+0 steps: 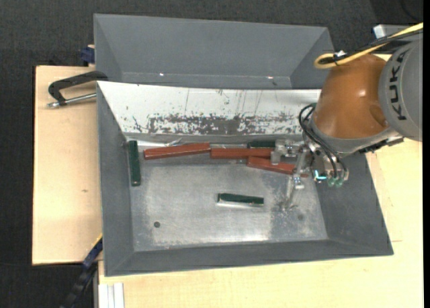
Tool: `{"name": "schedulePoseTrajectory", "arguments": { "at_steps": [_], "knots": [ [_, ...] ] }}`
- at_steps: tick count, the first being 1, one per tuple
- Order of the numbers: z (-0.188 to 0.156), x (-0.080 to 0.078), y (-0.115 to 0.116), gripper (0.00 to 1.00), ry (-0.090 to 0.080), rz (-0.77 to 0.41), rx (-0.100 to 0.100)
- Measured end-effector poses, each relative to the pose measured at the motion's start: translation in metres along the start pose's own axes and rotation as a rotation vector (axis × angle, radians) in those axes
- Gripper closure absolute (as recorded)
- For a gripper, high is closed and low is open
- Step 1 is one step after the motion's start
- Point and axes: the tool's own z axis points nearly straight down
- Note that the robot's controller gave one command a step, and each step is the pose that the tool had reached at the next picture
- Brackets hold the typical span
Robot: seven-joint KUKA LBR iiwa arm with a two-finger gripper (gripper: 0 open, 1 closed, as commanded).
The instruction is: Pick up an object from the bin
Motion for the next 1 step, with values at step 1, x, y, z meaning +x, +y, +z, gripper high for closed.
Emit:
{"name": "schedulePoseTrajectory", "arguments": {
  "at_steps": [1],
  "knots": [
    [-0.0033, -0.0013, 0.0001, 0.0, -0.006, -0.001, 0.001]
  ]
}}
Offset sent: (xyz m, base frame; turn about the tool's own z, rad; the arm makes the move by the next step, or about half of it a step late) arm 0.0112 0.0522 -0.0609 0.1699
